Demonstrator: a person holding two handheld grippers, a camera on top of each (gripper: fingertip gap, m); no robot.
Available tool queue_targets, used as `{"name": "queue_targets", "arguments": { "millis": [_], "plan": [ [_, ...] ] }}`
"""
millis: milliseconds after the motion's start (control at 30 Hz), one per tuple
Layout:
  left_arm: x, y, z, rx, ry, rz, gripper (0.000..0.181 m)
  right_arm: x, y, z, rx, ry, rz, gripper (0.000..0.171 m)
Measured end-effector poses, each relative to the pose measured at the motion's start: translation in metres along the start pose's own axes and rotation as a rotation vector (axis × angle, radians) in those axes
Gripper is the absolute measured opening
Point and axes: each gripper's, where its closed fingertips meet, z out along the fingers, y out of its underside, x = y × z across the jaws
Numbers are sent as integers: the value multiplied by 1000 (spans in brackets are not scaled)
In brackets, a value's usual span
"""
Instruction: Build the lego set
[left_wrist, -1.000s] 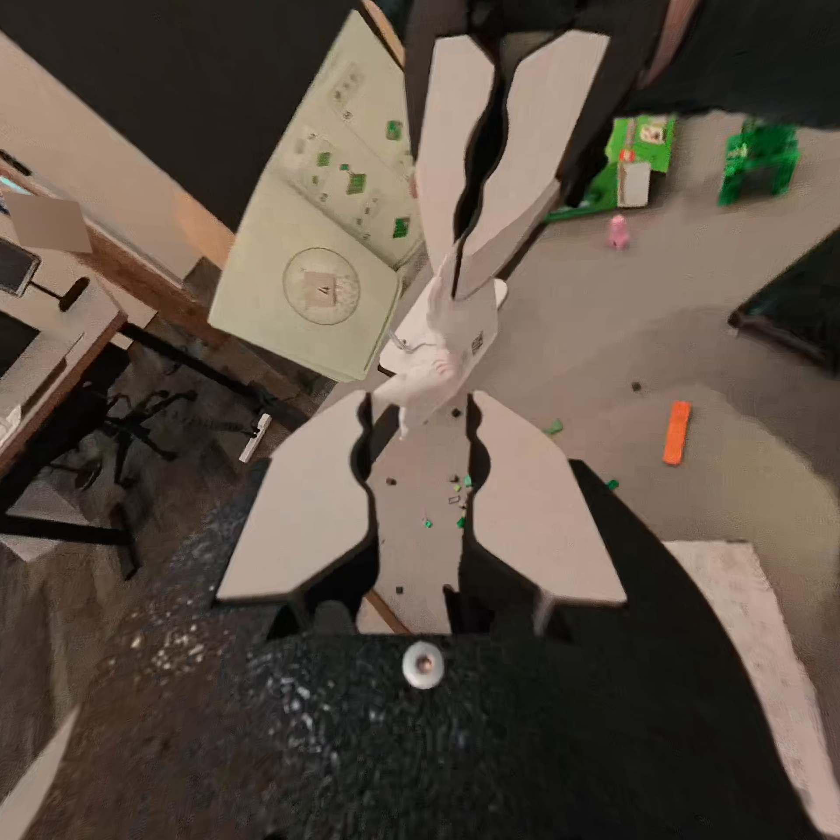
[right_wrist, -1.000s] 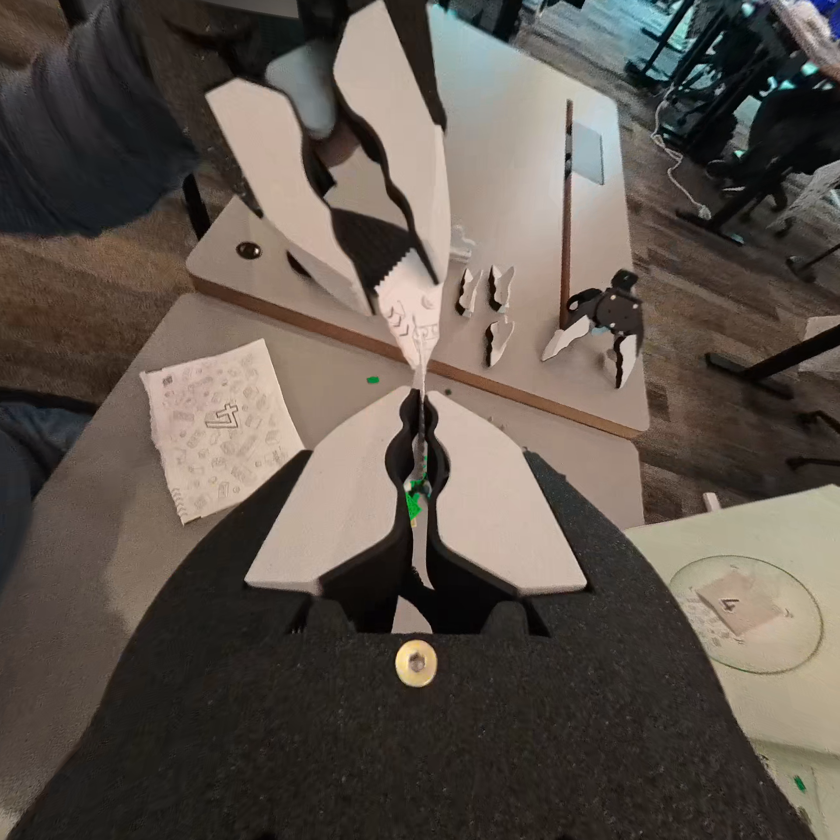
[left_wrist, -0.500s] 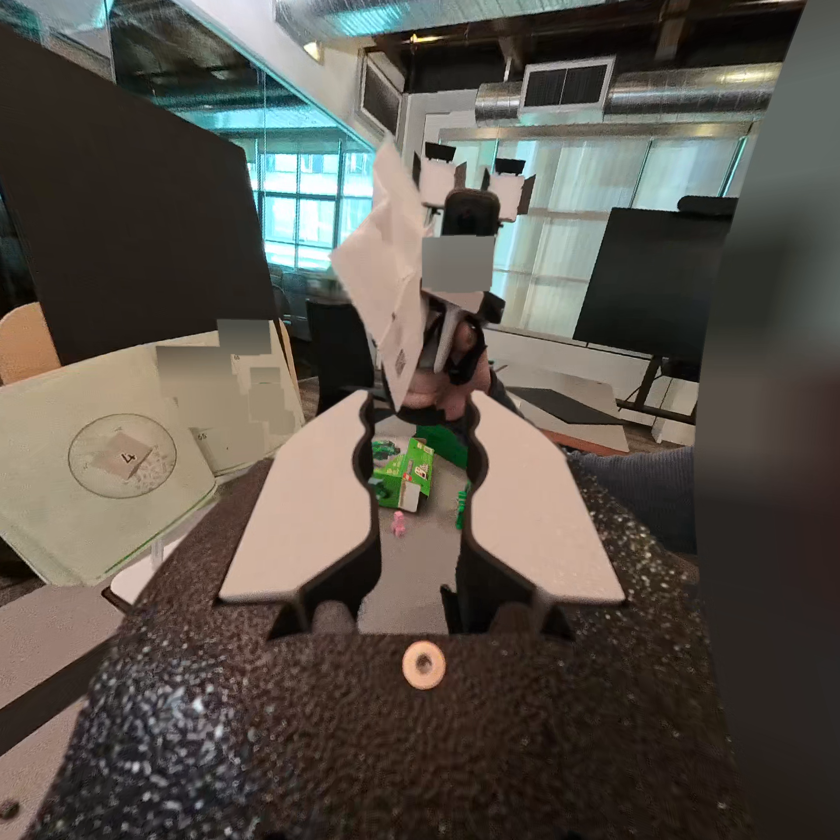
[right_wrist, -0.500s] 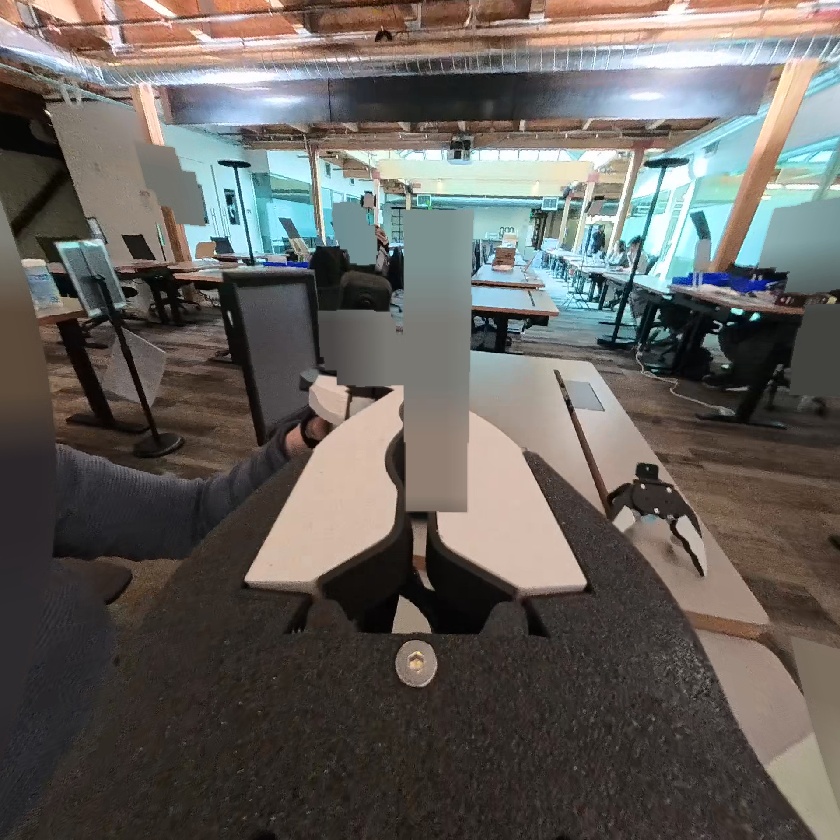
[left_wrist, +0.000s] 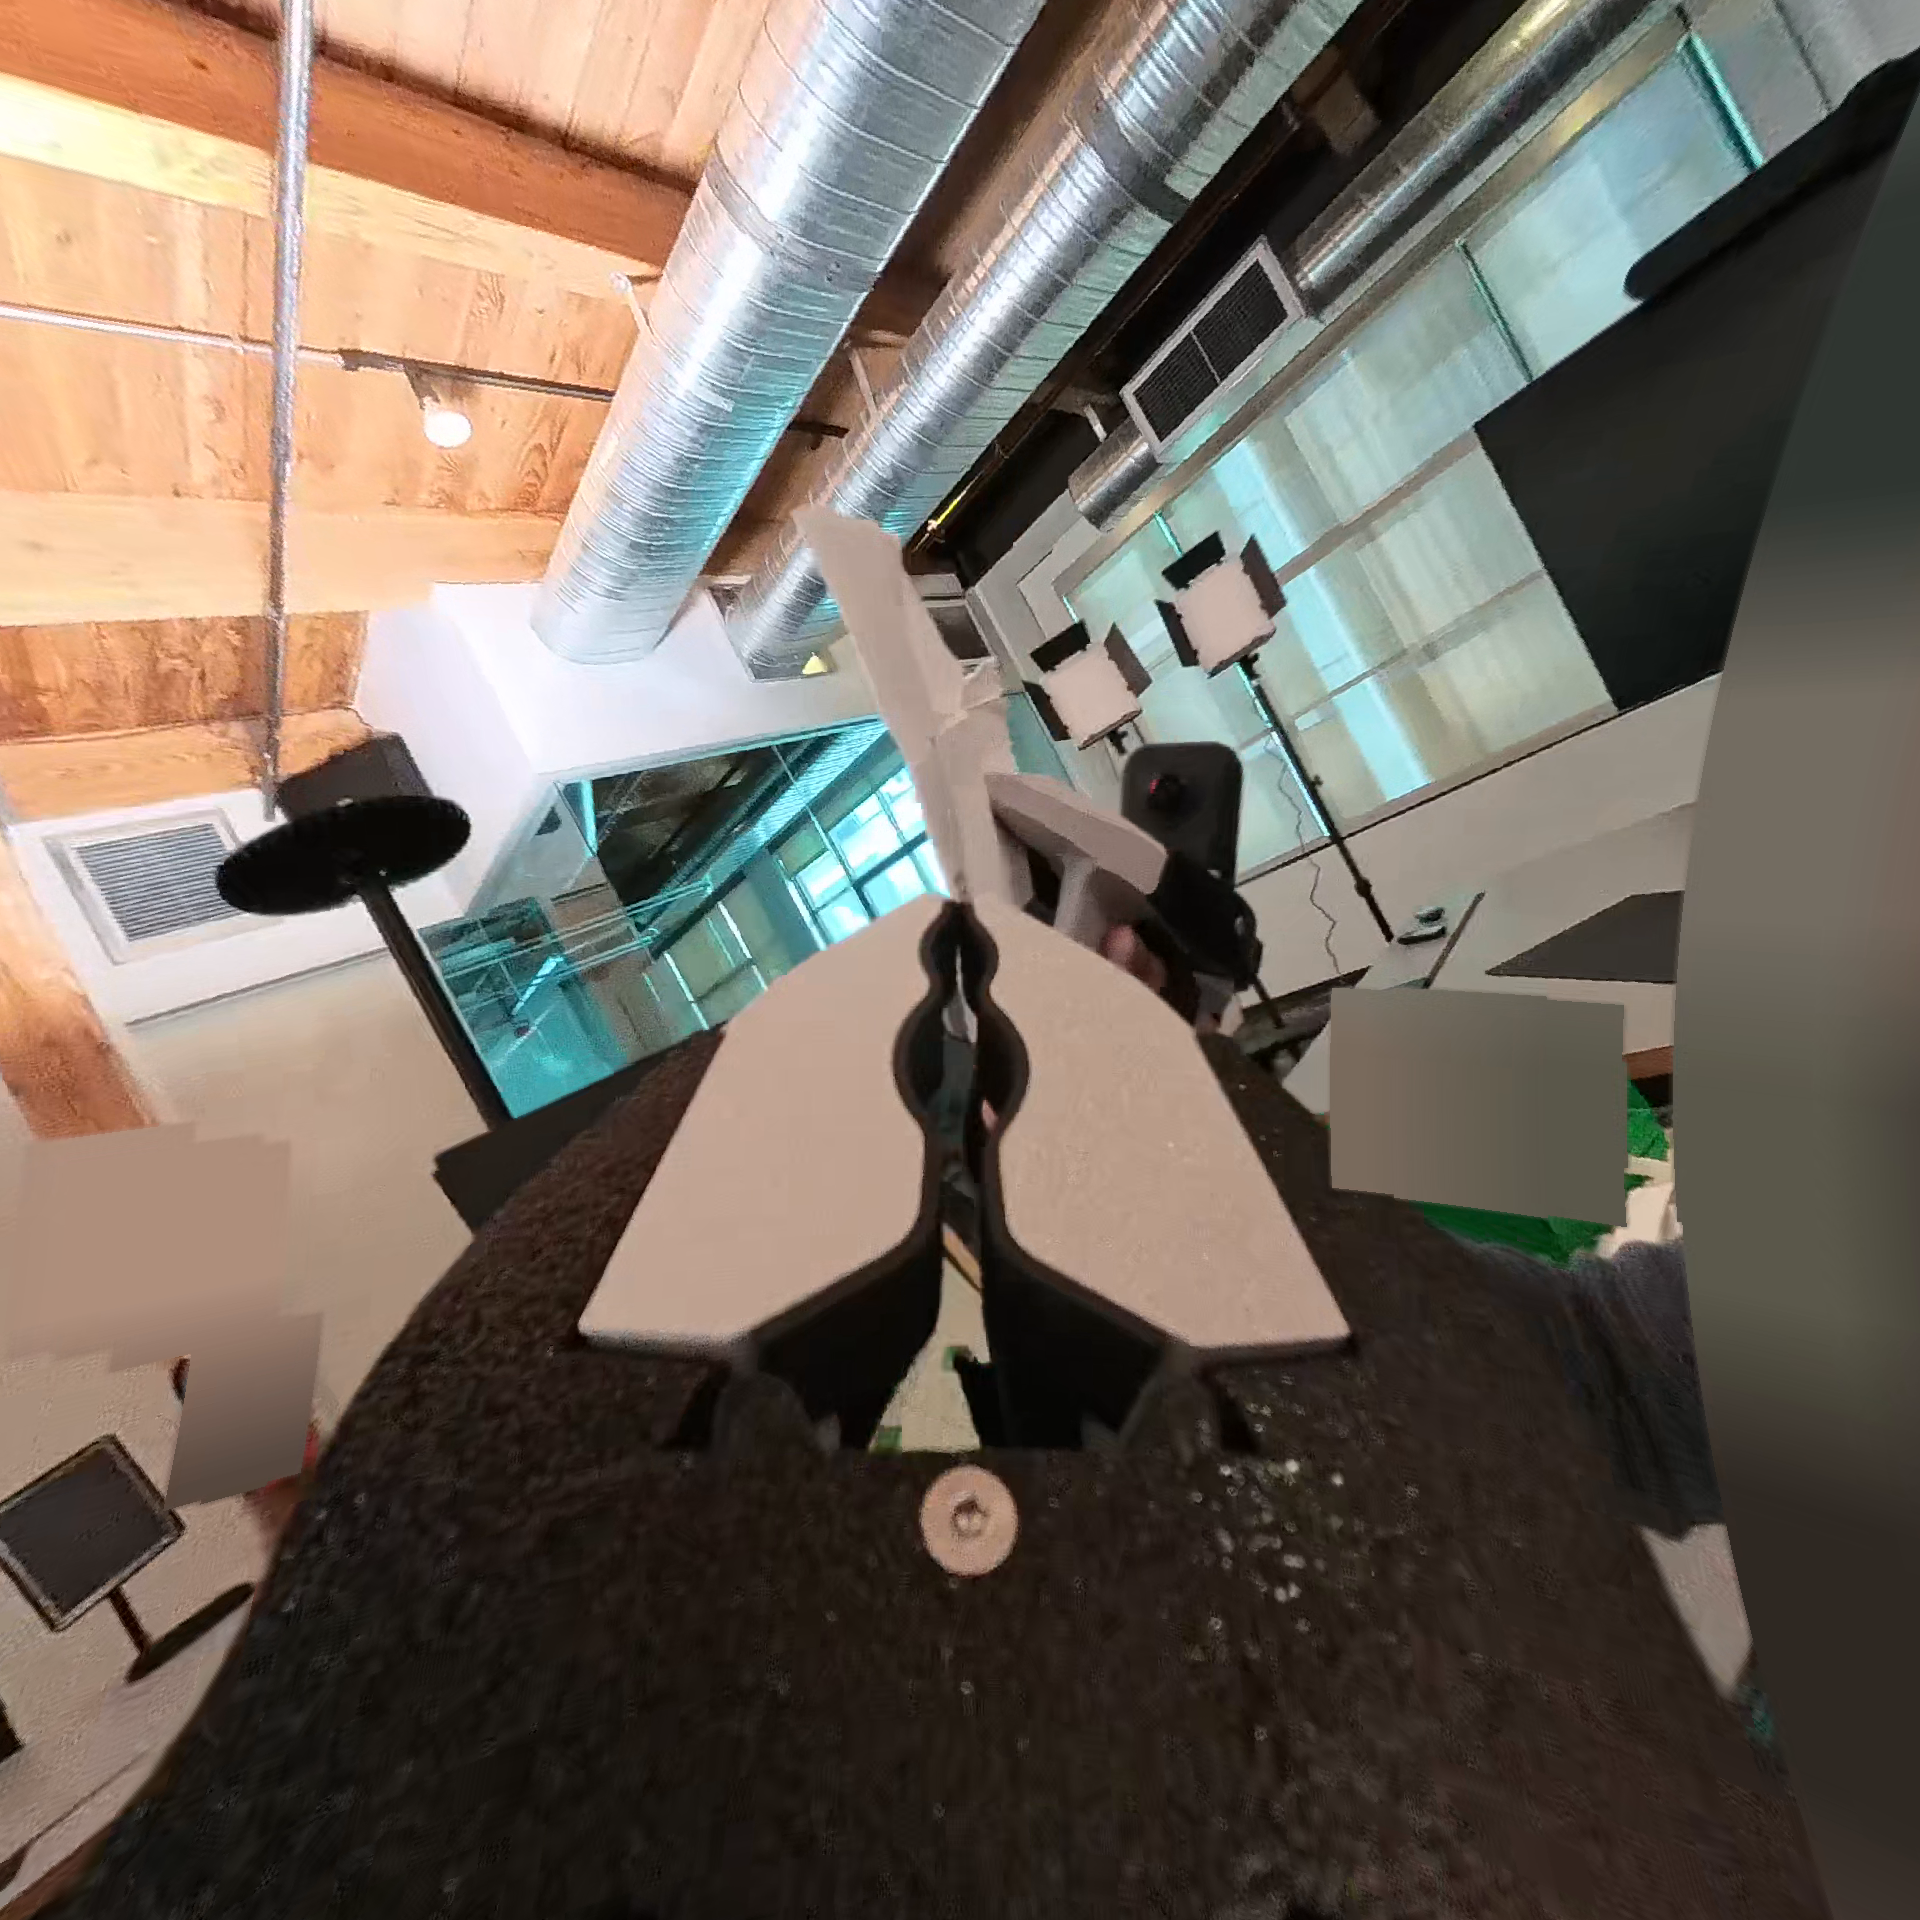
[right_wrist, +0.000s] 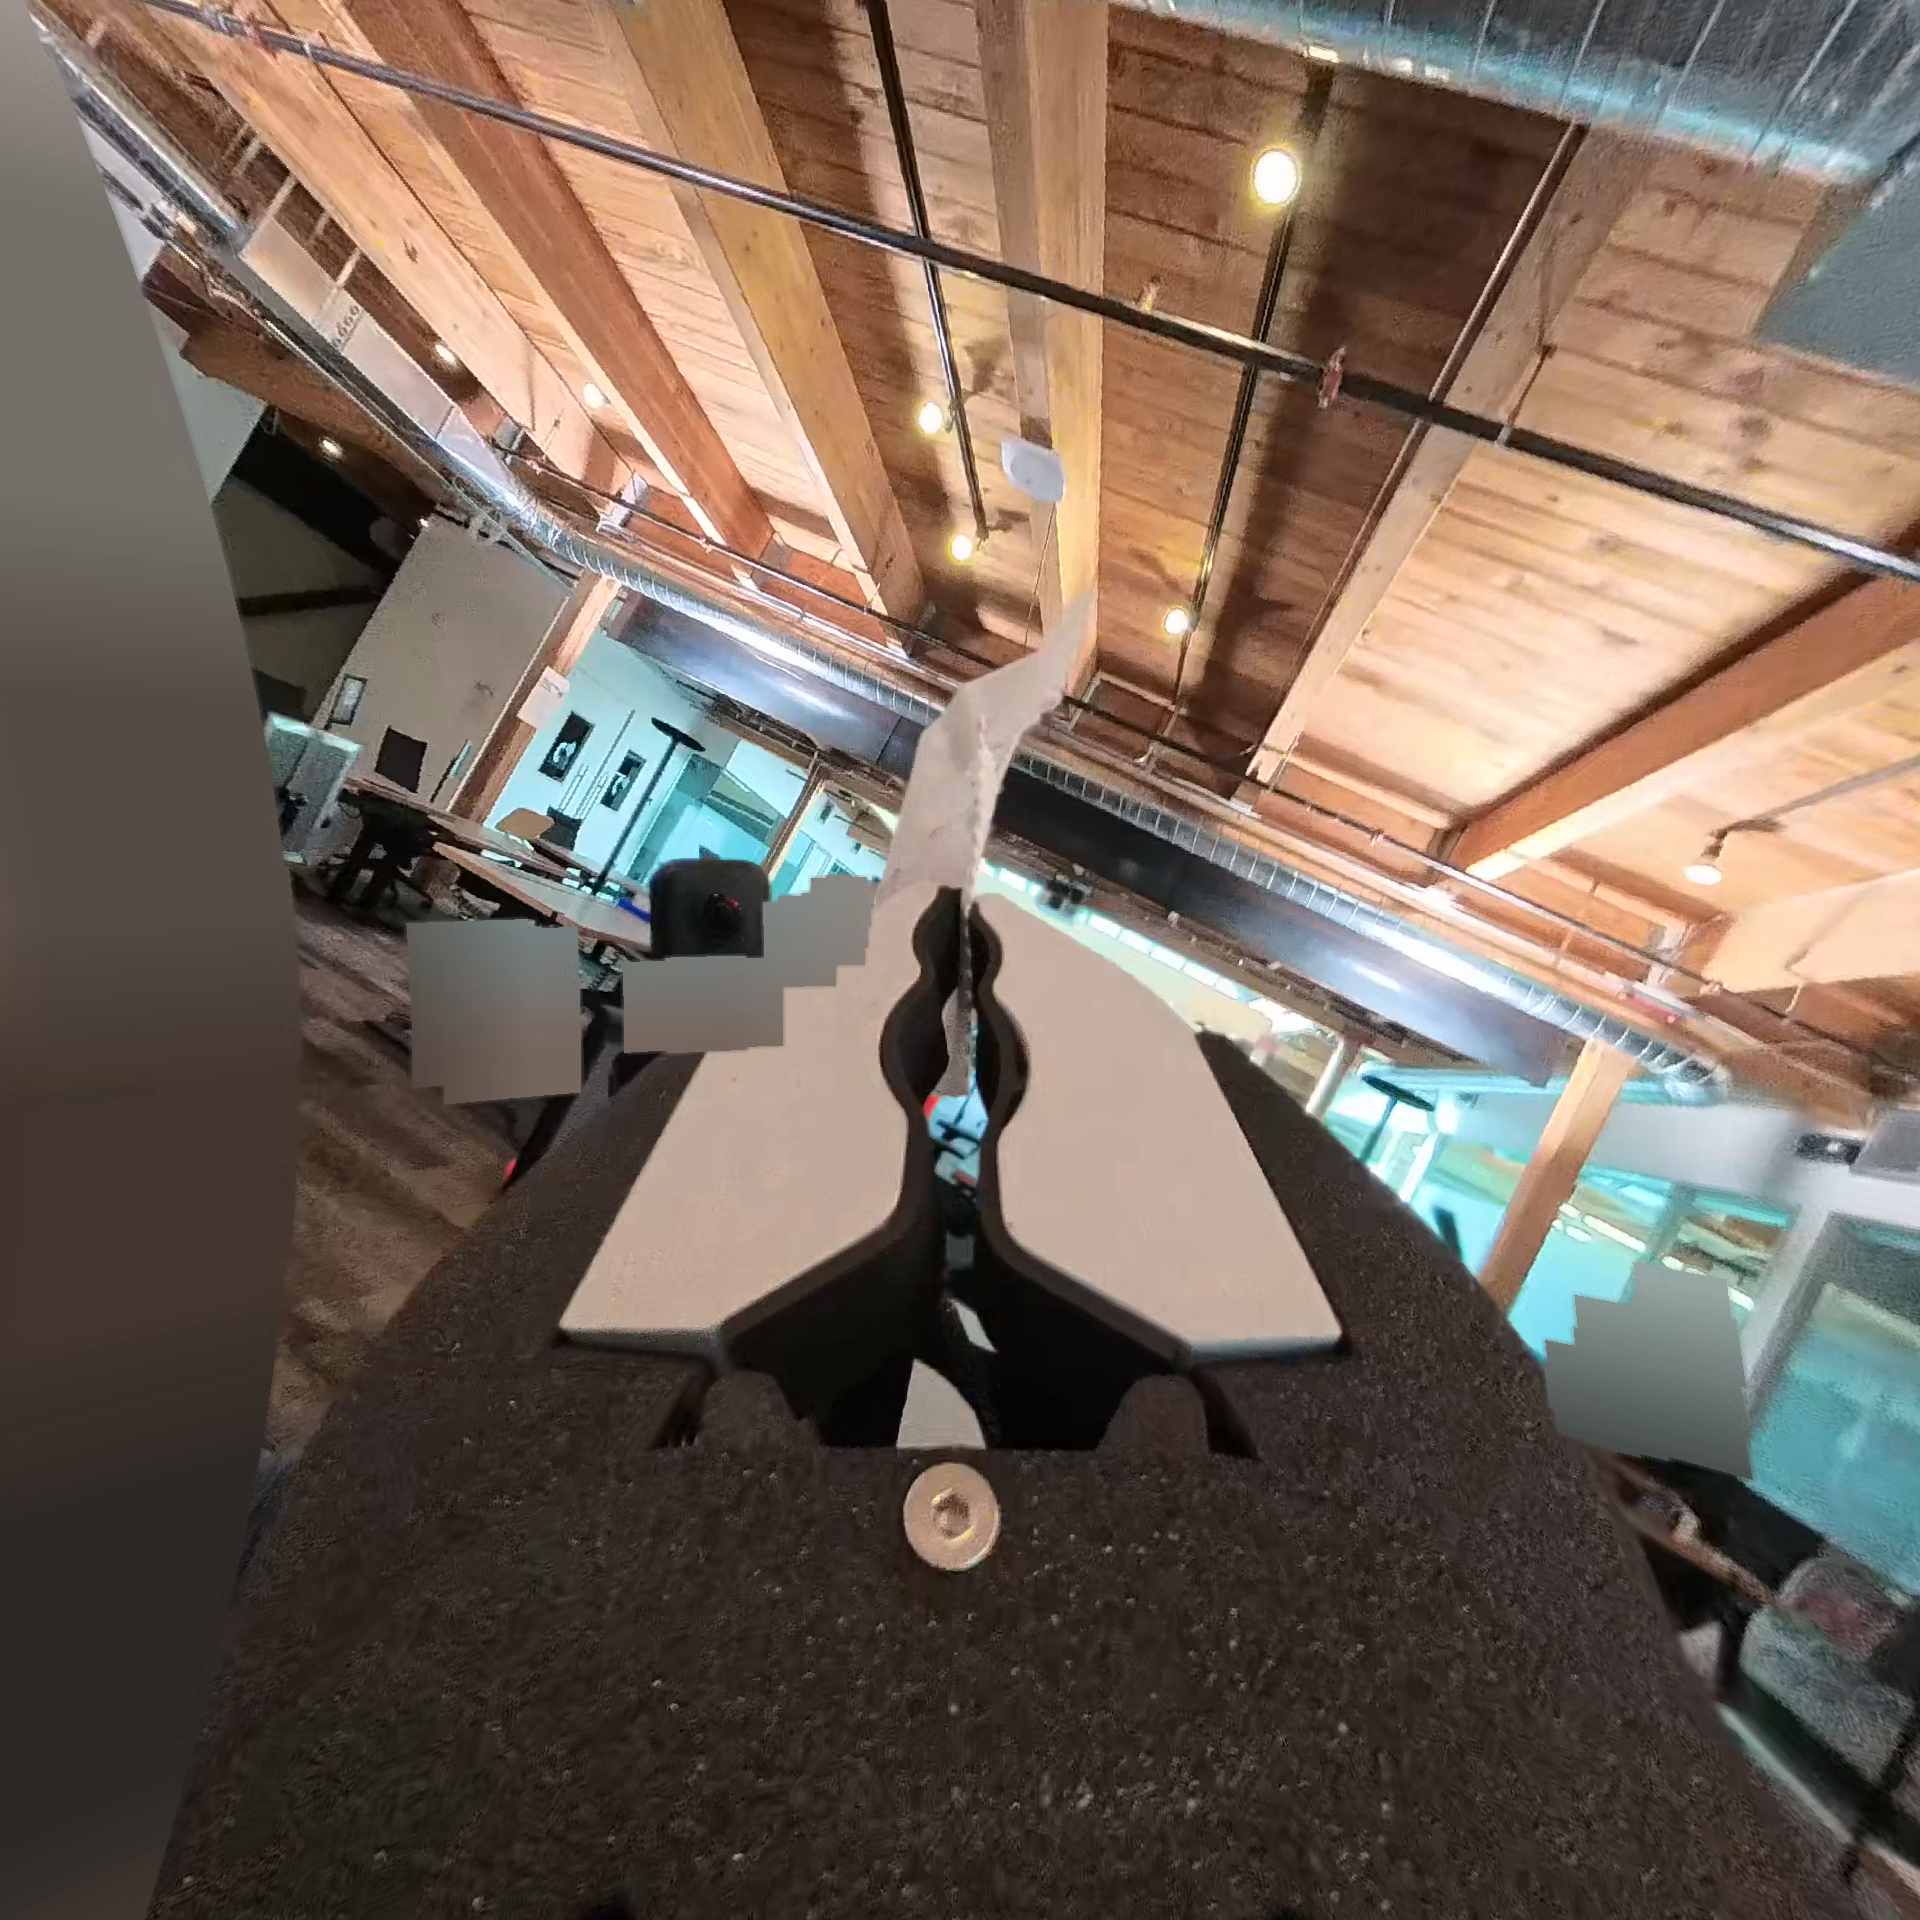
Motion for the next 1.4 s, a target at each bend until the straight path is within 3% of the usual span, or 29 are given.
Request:
{"name": "queue_targets", "arguments": {
  "millis": [167,400,500,567,633,700,800,867,967,1100,1167,1233,1300,1400],
  "plan": [
    [-7,-37,3,56,-87,108,0,-15,-28,26,39,-19,-235,0],
    [2,-66,14,83,-99,215,0,-22,-59,42,64,-42,-300,0],
    [3,-48,18,11,-75,122,0,-16,-54,34,9,17,-300,0],
    [9,-11,17,-69,-37,-30,1,-6,-36,11,-69,103,-228,0],
    [21,46,14,-176,-44,-147,25,-1,-3,-31,-169,215,-79,0],
    [46,103,6,-232,-50,-235,38,-11,33,-88,-282,355,39,0],
    [85,181,-13,-312,-100,-355,61,-65,76,-182,-536,547,96,0],
    [118,215,-25,-355,-77,-414,64,-114,78,-243,-695,658,105,0],
    [151,246,-44,-416,-70,-436,65,-181,44,-352,-964,914,82,0],
    [169,269,-67,-456,-106,-490,64,-267,-38,-544,-1371,1366,158,0],
    [177,280,-75,-468,-135,-528,64,-296,-77,-627,-1557,1495,141,0],
    [187,289,-80,-486,-147,-565,64,-315,-103,-694,-1828,1497,62,0],
    [200,298,-83,-520,-154,-575,64,-324,-114,-740,-2145,1362,-50,0],
    [216,309,-91,-578,-177,-568,64,-324,-106,-770,-2439,1061,-139,0]
  ]
}}
